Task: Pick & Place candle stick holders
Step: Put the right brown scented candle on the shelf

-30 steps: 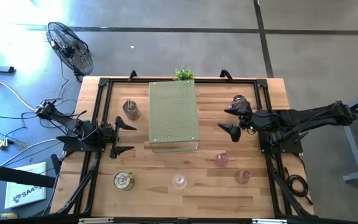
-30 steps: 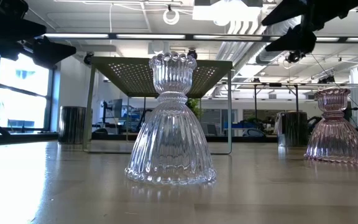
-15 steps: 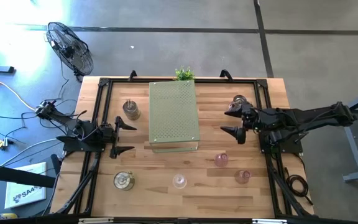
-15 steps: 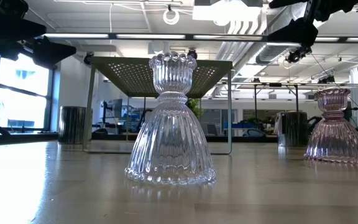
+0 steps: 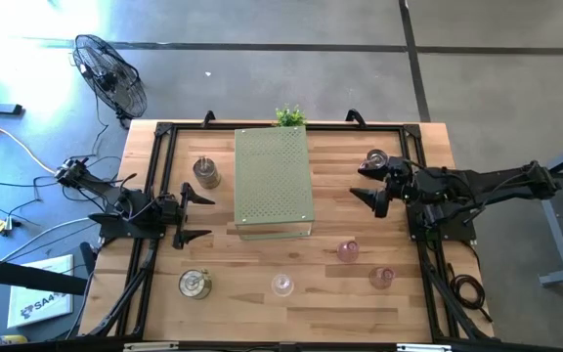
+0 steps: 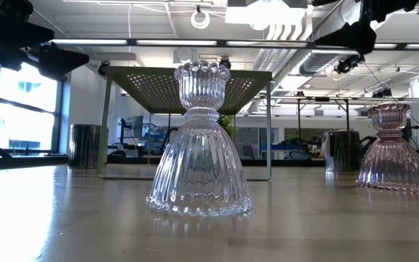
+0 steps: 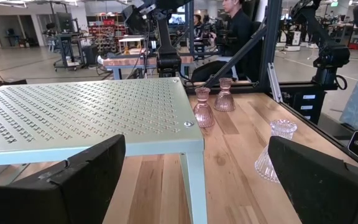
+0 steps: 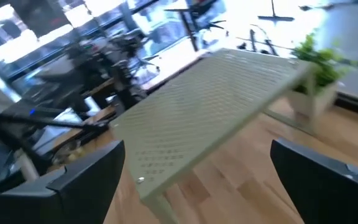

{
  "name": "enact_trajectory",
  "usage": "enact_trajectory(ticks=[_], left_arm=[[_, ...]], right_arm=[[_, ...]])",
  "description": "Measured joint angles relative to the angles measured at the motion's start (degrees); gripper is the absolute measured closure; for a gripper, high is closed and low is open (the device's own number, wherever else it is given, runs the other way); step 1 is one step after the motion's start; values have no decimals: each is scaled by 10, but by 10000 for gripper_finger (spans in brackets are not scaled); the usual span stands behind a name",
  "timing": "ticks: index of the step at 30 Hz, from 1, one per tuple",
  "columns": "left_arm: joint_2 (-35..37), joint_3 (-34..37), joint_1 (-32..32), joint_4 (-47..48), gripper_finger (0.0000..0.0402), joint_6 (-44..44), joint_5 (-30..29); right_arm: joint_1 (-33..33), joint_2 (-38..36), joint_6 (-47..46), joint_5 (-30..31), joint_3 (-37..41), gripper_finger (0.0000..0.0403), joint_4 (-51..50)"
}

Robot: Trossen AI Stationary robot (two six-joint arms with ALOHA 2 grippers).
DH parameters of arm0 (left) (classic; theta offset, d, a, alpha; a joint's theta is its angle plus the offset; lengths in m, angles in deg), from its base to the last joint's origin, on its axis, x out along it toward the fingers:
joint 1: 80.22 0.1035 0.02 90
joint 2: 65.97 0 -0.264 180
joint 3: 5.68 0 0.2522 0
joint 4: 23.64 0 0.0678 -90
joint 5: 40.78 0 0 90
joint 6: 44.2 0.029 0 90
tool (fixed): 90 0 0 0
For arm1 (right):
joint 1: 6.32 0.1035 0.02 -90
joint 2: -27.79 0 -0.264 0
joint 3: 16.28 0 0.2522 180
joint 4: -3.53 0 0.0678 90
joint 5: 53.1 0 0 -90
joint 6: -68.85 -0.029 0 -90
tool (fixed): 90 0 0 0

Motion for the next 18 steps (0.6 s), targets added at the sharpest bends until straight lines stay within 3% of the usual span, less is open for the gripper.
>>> enact_trajectory(ticks=[5, 11, 14, 18], left_arm=[[0, 0, 0, 0, 14, 0, 0], [0, 0, 0, 0, 14, 0, 0], [0, 0, 0, 0, 14, 0, 0], [0, 0, 0, 0, 14, 0, 0]], right_arm=[[0, -7, -82, 57, 0, 6, -60], [0, -7, -309, 103, 0, 5, -199], [-1, -9, -458, 85, -8, 7, -298], [-13, -10, -623, 16, -32, 8, -411]])
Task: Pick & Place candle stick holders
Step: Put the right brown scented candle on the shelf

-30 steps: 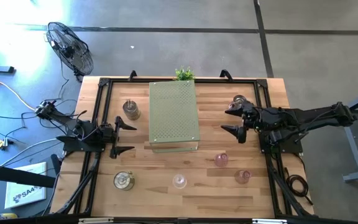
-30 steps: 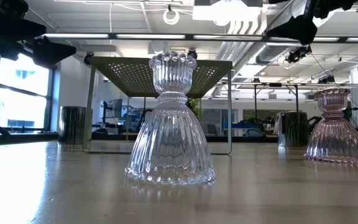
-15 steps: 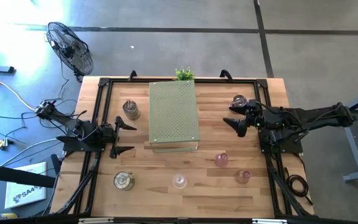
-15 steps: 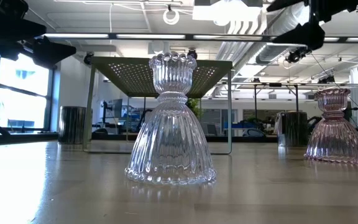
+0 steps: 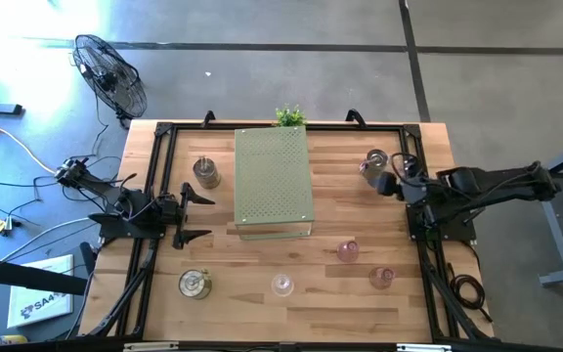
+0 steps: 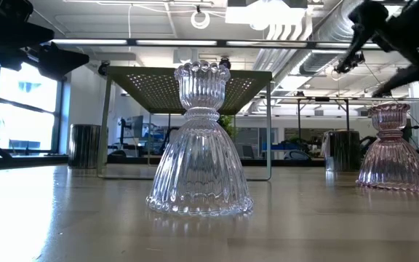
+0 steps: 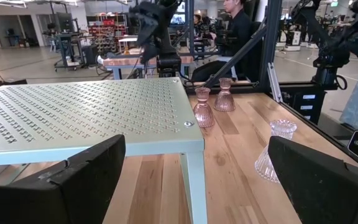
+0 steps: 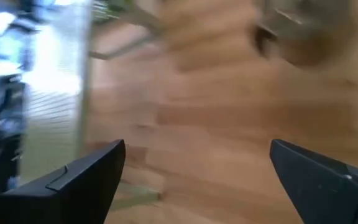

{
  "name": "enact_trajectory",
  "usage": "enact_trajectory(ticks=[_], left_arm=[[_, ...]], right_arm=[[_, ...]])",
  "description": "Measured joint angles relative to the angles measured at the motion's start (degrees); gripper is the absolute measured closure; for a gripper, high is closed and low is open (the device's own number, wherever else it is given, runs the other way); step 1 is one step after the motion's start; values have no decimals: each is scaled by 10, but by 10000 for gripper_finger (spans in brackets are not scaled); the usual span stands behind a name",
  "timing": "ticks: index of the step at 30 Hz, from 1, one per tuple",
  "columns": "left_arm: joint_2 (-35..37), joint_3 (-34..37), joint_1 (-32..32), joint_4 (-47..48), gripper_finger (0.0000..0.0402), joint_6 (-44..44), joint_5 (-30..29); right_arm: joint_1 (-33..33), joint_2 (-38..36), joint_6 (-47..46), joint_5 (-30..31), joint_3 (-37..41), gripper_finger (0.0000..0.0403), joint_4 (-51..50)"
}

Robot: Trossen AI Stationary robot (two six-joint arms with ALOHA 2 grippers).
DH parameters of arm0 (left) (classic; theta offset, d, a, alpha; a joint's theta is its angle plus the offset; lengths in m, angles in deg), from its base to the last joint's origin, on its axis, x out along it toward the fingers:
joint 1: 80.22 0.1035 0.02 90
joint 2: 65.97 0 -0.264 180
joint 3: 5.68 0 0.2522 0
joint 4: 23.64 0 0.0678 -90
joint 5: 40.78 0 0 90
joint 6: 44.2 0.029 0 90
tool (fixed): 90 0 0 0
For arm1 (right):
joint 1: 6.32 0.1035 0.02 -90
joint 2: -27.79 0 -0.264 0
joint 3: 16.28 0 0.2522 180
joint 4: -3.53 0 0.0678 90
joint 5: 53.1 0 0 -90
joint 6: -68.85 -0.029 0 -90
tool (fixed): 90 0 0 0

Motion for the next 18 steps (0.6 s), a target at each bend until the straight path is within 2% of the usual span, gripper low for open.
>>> enact_trajectory(ticks=[2, 6, 12, 18], left_arm=[[0, 0, 0, 0, 14, 0, 0], [0, 0, 0, 0, 14, 0, 0], [0, 0, 0, 0, 14, 0, 0], [0, 0, 0, 0, 14, 0, 0]], right_arm=[[-7, 1, -47, -21, -4, 8, -32], [-23, 5, -69, -14, -5, 9, -55], [-63, 28, -48, -11, -14, 7, -66], [-106, 99, 5, -26, -100, 6, -135]])
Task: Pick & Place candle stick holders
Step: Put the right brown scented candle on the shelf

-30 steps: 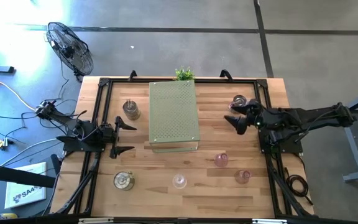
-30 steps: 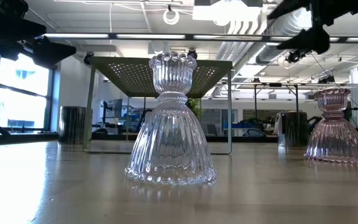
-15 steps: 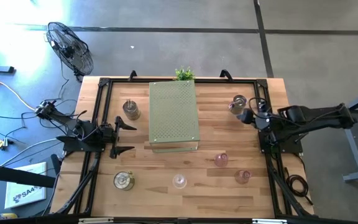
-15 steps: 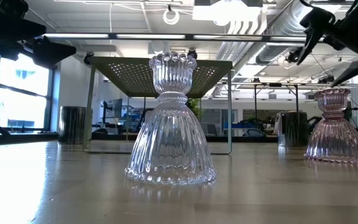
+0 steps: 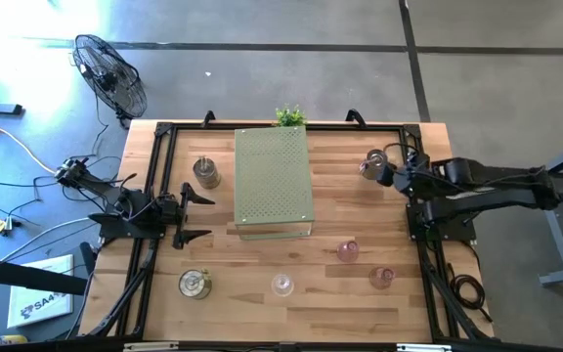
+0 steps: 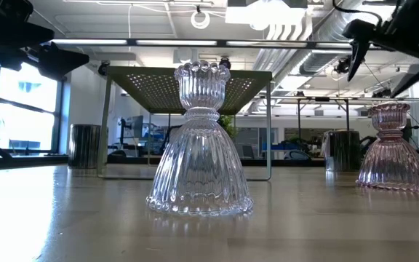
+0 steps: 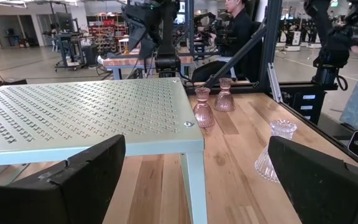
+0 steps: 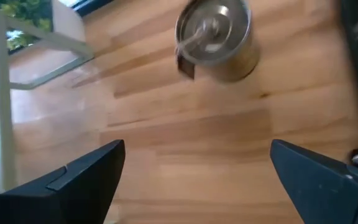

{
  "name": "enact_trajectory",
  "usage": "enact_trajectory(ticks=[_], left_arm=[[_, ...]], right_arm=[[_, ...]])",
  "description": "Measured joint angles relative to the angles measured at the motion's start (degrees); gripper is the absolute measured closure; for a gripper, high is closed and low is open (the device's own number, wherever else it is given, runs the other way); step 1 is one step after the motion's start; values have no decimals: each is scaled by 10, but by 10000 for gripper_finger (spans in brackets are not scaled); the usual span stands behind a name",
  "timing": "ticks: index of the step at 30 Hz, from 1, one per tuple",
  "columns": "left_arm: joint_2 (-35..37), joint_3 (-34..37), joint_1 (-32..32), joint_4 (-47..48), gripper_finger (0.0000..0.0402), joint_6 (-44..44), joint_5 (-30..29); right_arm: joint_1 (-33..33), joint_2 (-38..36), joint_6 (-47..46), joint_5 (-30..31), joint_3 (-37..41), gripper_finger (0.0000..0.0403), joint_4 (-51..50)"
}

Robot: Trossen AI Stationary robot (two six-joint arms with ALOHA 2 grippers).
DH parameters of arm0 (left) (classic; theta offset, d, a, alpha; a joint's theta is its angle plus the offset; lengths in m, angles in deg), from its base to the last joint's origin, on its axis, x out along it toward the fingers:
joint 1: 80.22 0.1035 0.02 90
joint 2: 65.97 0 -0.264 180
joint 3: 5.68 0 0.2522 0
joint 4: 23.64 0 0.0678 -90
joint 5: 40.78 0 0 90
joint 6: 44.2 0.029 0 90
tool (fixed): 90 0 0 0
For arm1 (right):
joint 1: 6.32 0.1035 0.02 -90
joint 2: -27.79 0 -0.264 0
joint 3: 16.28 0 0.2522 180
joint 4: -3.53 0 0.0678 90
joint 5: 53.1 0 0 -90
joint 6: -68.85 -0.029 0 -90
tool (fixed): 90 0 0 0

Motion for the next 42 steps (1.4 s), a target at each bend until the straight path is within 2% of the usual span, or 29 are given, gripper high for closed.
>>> enact_trajectory(ticks=[7, 10, 14, 19, 25, 30, 42], left_arm=[[0, 0, 0, 0, 14, 0, 0], [0, 0, 0, 0, 14, 0, 0], [0, 0, 0, 0, 14, 0, 0], [0, 0, 0, 0, 14, 0, 0], [0, 0, 0, 0, 14, 0, 0], [0, 0, 0, 0, 14, 0, 0], [0, 0, 0, 0, 14, 0, 0]], right_arm=[[-59, 119, 96, 11, -146, 6, -84], [-101, 172, 174, -10, -197, 6, -92], [-162, 232, 266, -66, -236, 6, -97], [-233, 283, 297, -130, -238, 6, -104], [-296, 320, 396, -200, -221, 6, -72], [-333, 330, 401, -227, -193, 6, -63], [-410, 330, 457, -248, -136, 6, 14]])
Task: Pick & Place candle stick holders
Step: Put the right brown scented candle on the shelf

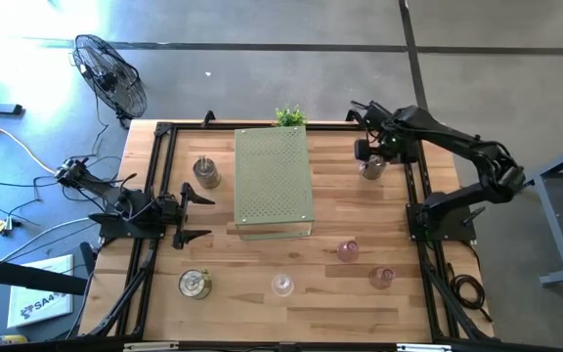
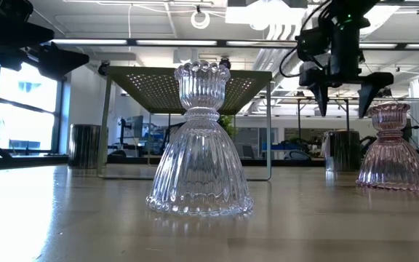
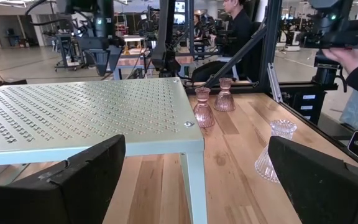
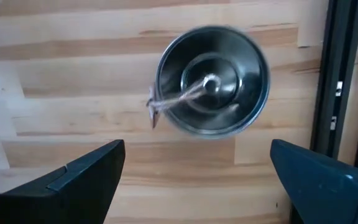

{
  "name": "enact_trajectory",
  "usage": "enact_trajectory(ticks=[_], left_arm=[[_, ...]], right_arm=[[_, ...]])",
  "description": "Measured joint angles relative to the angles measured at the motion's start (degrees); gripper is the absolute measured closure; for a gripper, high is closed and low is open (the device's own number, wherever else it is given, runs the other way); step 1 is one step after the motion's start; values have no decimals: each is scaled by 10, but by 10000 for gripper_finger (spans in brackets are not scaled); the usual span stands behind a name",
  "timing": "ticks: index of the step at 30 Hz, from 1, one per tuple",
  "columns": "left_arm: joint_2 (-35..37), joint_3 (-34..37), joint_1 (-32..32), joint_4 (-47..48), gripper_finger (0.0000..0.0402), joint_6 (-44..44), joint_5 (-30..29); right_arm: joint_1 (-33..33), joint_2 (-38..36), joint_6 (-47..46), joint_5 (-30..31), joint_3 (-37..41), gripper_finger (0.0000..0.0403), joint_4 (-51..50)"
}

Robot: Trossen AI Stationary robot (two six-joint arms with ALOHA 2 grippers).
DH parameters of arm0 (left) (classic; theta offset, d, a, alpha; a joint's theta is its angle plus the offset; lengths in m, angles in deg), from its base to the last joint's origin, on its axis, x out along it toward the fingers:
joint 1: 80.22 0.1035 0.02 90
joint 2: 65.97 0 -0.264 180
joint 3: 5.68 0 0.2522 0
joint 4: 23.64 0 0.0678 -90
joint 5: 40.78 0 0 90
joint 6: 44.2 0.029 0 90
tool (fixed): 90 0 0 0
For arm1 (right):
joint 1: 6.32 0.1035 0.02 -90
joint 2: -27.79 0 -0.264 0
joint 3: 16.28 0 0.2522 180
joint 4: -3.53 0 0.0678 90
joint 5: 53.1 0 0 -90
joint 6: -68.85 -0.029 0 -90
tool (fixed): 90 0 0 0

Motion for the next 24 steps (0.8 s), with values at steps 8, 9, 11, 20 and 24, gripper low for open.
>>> enact_trajectory(ticks=[8, 9, 11, 20, 24], left_arm=[[0, 0, 0, 0, 14, 0, 0], [0, 0, 0, 0, 14, 0, 0], [0, 0, 0, 0, 14, 0, 0], [0, 0, 0, 0, 14, 0, 0], [0, 0, 0, 0, 14, 0, 0]], right_arm=[[-51, 0, 31, -20, 32, 6, 37], [-55, 0, 37, -25, 35, 6, 41], [-63, 0, 46, -29, 39, 6, 46], [-69, 0, 77, -35, 47, 6, 91], [-69, 0, 64, -33, 47, 6, 84]])
